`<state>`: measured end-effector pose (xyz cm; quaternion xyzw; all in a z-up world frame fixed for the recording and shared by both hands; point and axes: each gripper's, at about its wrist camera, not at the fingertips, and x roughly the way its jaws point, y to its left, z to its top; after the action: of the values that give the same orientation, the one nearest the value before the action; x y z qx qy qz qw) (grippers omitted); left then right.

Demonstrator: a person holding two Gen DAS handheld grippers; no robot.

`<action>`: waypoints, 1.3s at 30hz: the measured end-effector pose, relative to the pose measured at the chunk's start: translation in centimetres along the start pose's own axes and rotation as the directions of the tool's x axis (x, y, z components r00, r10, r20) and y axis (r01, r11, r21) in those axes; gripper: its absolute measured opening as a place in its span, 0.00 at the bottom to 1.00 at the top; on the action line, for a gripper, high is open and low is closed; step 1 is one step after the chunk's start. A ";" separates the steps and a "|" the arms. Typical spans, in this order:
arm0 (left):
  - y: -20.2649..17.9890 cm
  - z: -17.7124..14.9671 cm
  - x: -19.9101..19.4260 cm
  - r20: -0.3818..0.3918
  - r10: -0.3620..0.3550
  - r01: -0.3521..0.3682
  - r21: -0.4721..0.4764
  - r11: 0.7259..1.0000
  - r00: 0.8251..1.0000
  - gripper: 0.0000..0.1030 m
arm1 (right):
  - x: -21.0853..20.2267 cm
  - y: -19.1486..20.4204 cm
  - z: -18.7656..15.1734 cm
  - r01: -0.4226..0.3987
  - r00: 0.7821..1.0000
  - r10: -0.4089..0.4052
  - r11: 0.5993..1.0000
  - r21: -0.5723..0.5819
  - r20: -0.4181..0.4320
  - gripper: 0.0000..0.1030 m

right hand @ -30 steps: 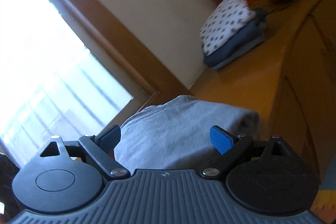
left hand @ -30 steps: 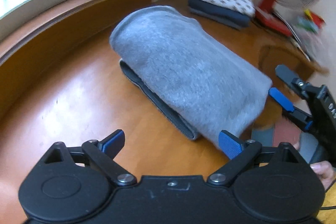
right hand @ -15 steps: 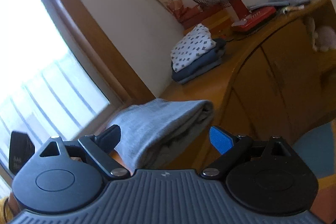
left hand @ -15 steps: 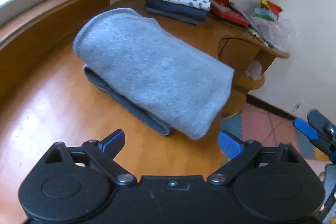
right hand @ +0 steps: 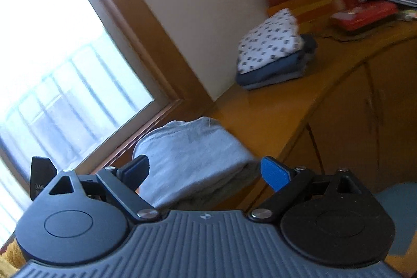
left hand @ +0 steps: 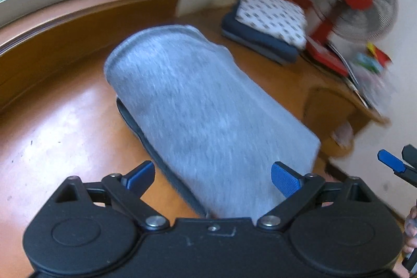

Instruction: Fold clothes

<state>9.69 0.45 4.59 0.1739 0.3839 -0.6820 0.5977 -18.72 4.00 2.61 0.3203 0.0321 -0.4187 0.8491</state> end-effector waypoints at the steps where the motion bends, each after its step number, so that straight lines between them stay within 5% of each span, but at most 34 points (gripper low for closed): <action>1: -0.4 0.2 0.4 0.015 0.025 -0.025 -0.032 0.999 1.000 0.93 | 0.7 -1.1 1.1 -0.029 0.999 0.029 0.999 -0.015 -0.027 0.92; 3: -1.1 0.5 1.2 0.026 0.091 -0.088 -0.092 0.992 0.996 0.93 | 2.0 -3.3 3.5 -0.093 0.992 0.089 0.994 -0.049 -0.091 0.92; 6: -2.2 1.2 1.8 0.032 0.167 -0.159 -0.168 0.973 0.985 0.93 | 5.0 -5.8 7.7 -0.208 0.953 0.177 0.972 -0.108 -0.244 0.92; 10: -2.7 2.0 2.3 0.000 0.232 -0.226 -0.217 0.950 0.973 0.93 | 11.8 -8.6 11.2 -0.362 0.851 0.319 0.932 -0.025 -0.416 0.92; 13: -2.0 2.6 2.8 -0.037 0.229 -0.231 -0.241 0.943 0.973 0.96 | 17.7 -10.2 11.6 -0.402 0.778 0.391 0.911 0.089 -0.491 0.92; 16: -1.2 2.8 3.0 -0.053 0.210 -0.216 -0.264 0.940 0.976 0.97 | 22.7 -10.7 11.0 -0.418 0.724 0.428 0.896 0.150 -0.541 0.92; 27: 1.0 1.5 2.2 -0.074 0.087 -0.109 -0.379 0.919 0.993 0.97 | 33.6 -8.8 9.5 -0.477 0.592 0.454 0.863 0.164 -0.666 0.92; 33: 3.3 0.9 5.3 -0.032 -0.042 0.022 -0.469 0.883 0.999 1.00 | 36.1 -6.6 8.7 -0.592 0.483 0.515 0.788 0.170 -0.708 1.00; 38: 2.3 1.5 6.1 0.027 0.034 -0.019 -0.426 0.904 0.999 1.00 | 37.7 -4.7 8.3 -0.668 0.424 0.532 0.730 0.143 -0.733 0.98; 39: 2.2 1.3 6.0 0.050 0.036 -0.011 -0.433 0.902 0.998 1.00 | 37.8 -4.3 8.1 -0.683 0.416 0.530 0.719 0.131 -0.739 0.89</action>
<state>10.73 -4.53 0.53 0.0222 0.5061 -0.5774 0.6403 0.88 -28.59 -5.37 0.3662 0.2910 0.0894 0.8793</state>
